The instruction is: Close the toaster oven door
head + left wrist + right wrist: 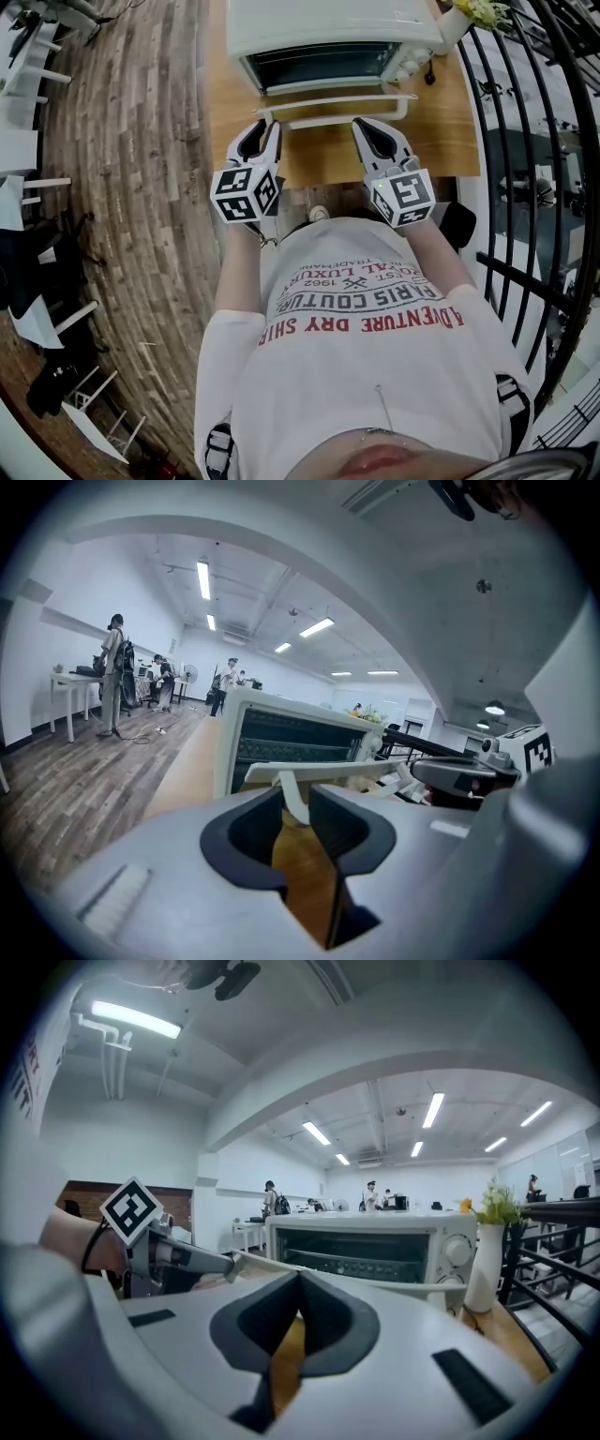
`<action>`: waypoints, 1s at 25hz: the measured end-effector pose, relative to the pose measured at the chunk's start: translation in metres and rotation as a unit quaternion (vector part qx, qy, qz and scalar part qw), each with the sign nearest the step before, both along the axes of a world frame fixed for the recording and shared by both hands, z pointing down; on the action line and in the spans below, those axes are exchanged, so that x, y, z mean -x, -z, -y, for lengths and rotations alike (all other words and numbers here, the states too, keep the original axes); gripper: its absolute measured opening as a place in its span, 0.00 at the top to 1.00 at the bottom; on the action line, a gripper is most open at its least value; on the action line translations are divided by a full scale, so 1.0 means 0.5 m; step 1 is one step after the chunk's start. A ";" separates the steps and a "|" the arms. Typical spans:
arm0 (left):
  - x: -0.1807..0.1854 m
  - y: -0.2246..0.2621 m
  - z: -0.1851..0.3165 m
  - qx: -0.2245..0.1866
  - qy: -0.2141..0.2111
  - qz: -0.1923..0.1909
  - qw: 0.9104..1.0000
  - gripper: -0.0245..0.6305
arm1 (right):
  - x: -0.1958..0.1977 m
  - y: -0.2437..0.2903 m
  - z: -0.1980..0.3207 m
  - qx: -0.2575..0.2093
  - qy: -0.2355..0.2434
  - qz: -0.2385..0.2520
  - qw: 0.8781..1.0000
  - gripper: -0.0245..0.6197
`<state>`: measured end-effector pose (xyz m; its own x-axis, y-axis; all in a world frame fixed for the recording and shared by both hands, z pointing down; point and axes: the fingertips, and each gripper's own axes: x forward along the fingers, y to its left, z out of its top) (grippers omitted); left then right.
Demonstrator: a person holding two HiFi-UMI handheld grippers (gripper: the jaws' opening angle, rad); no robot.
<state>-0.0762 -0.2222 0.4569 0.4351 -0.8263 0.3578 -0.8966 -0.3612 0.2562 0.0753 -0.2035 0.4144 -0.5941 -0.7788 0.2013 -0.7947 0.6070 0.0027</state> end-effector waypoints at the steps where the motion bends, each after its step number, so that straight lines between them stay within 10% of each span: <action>1: 0.000 0.005 0.006 -0.005 0.000 -0.001 1.000 0.81 | -0.005 0.001 0.002 -0.001 -0.005 0.001 1.000 0.98; 25: 0.013 0.085 0.127 -0.062 0.046 0.013 0.997 0.81 | -0.063 0.035 0.100 -0.010 0.025 0.012 1.000 0.98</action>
<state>-0.0828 -0.2859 0.4143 0.3466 -0.9012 0.2603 -0.9333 -0.3037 0.1913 0.1066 -0.2533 0.3970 -0.6373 -0.7514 0.1711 -0.7629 0.6465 -0.0024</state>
